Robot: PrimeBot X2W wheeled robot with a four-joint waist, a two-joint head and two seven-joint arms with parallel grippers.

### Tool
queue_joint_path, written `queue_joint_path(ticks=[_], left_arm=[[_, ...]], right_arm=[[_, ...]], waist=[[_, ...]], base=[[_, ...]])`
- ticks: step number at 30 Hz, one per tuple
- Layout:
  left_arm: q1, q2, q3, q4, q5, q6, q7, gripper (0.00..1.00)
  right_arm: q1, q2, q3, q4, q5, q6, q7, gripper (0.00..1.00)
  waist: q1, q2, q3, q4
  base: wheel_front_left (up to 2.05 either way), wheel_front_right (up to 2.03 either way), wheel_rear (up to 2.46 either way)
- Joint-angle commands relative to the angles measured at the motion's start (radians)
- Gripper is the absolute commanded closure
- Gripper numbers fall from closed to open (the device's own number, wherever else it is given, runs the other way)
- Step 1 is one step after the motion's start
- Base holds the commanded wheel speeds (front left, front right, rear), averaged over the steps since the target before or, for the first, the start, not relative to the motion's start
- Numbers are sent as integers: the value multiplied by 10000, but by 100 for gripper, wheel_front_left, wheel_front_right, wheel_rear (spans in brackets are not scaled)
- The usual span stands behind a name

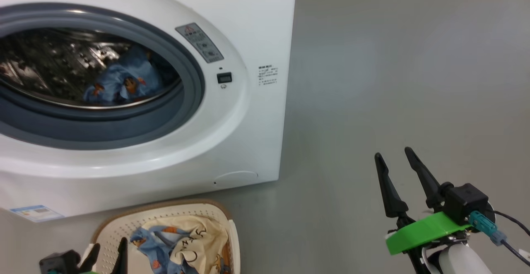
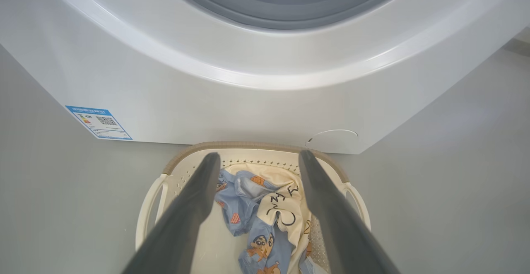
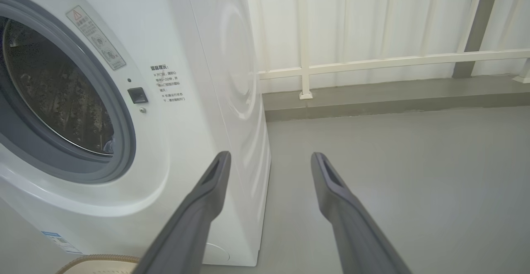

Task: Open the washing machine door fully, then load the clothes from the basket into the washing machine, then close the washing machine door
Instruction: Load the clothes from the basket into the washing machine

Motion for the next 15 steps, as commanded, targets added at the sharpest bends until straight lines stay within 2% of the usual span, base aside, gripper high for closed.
queue_joint_path(ticks=[1,9,15], left_arm=[[-544,443,-75,54,-280,-32,43,0],[-1393,1270,-1924,601,-1568,-35,187,0],[-1893,1756,-3051,723,-2269,-35,400,0]], right_arm=[[-469,70,196,-334,-217,75,-80,0],[-861,338,151,-580,-544,75,-80,0],[-1097,353,267,-716,-234,75,-80,0]], waist=[[-1,-1,788,-242],[-1,-1,2213,-574],[-1,-1,3023,-717]], base=[[0,0,0],[0,0,0],[0,0,0]])
